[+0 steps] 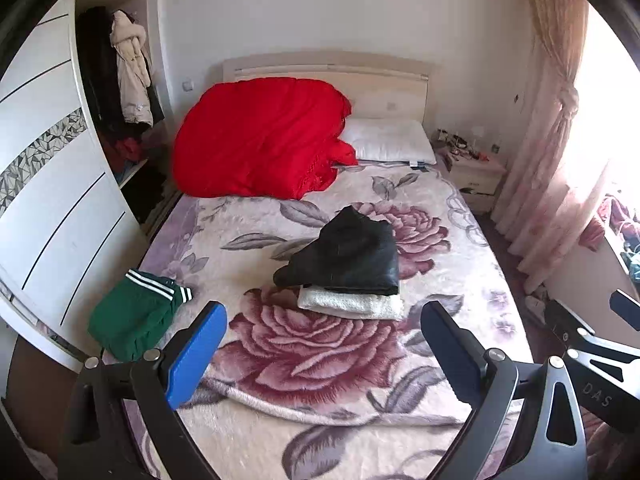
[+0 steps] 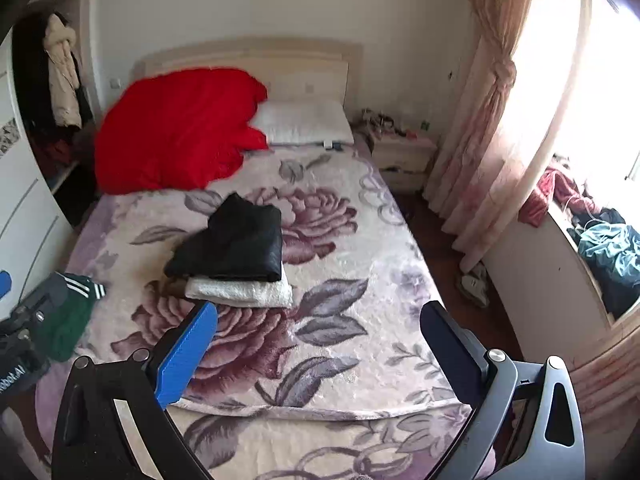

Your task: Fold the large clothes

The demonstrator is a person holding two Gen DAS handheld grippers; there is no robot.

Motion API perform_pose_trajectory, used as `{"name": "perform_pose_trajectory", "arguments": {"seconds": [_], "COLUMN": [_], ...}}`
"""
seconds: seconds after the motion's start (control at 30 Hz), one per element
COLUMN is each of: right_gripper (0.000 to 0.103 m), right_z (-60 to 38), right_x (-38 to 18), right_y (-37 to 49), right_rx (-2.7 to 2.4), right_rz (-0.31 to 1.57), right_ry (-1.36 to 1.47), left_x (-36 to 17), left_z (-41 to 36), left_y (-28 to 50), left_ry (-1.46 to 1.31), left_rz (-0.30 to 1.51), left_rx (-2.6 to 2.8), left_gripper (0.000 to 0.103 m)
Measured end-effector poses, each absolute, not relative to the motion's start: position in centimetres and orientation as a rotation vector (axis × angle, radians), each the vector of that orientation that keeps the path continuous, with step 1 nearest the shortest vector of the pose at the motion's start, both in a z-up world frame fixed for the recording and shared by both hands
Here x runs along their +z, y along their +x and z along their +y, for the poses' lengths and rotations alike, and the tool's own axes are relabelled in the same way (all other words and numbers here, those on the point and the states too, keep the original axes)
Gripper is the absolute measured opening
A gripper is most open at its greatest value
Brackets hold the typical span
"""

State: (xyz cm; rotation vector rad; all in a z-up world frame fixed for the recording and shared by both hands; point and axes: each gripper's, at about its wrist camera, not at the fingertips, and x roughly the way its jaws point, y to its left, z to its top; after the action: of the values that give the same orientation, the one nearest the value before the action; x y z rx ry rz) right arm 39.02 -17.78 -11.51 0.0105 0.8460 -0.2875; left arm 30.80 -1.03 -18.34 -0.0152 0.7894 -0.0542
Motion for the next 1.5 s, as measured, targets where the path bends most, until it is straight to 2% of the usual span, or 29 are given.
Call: {"name": "perform_pose_trajectory", "arguments": {"seconds": [0.33, 0.77, 1.1, 1.5], "right_gripper": [0.103, 0.103, 0.103, 0.103], "right_z": [-18.1, -18.1, -18.2, -18.4], "right_x": [-4.5, 1.3, 3.9, 4.3], "right_y": [29.6, 25.7, 24.9, 24.9], "right_rx": [-0.287, -0.194, -0.169, -0.157], "right_rz": [0.771, 0.754, 0.705, 0.701], "right_ry": [0.021, 0.012, 0.004, 0.0], "left_x": [-14.4, -11.2, -10.5, -10.5], "left_z": [-1.7, -1.8, -2.1, -2.2], "left_y": [25.3, 23.3, 21.9, 21.7], "left_ry": [-0.004, -0.016, -0.013, -0.009], "left_rz": [0.736, 0.727, 0.7, 0.689], "left_rx": [-0.068, -0.016, 0.0, 0.013], "left_gripper": [0.099, 0.103, 0.103, 0.103]}}
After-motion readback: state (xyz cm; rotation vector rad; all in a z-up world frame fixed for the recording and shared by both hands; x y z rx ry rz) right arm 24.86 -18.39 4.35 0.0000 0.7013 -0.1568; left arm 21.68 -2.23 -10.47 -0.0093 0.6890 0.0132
